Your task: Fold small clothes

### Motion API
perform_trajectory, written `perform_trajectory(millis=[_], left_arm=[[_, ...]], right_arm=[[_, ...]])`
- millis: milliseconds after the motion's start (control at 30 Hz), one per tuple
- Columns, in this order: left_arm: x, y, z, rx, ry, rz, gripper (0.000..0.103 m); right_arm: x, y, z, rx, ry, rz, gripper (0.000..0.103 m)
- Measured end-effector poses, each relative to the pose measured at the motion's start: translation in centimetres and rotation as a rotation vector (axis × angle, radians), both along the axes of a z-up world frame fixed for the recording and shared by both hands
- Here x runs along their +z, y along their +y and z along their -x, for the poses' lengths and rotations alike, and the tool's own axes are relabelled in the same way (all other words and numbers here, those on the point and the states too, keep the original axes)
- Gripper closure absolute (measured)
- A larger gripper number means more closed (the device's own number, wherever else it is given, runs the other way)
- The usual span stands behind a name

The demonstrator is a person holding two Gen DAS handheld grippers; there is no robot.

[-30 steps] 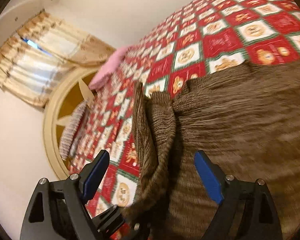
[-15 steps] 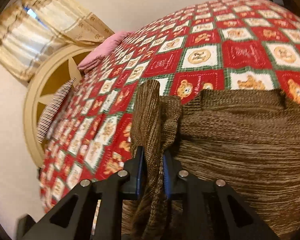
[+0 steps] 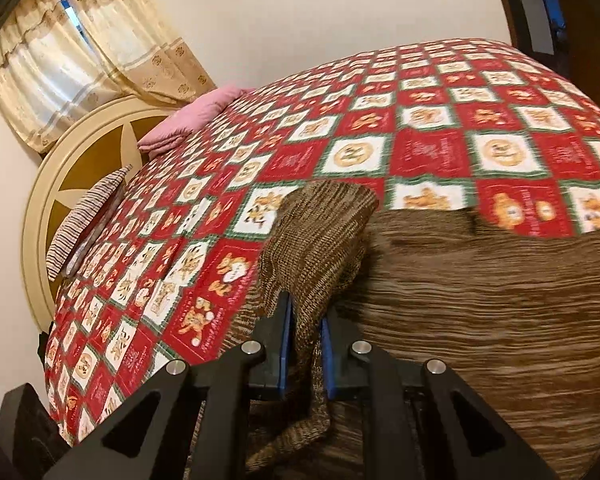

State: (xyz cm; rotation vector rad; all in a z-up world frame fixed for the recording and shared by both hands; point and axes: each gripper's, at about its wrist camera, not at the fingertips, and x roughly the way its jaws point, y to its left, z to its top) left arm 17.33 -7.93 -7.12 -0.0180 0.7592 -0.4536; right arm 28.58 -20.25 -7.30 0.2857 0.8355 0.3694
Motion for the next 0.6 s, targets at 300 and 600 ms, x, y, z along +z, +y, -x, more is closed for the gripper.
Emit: perform_trajectory(millis=[300, 600], left_arm=[[2.0, -5.5, 0.7, -0.118, -0.006, -0.010, 0.087], [1.7, -11.5, 2.3, -0.243, 0.022, -0.007, 0.087]], right_arm=[[2.5, -5.8, 1.3, -0.046, -0.029, 0.103, 0.090], [2.8, -13.2, 4.6, -0.114, -0.020, 0.161, 0.090]])
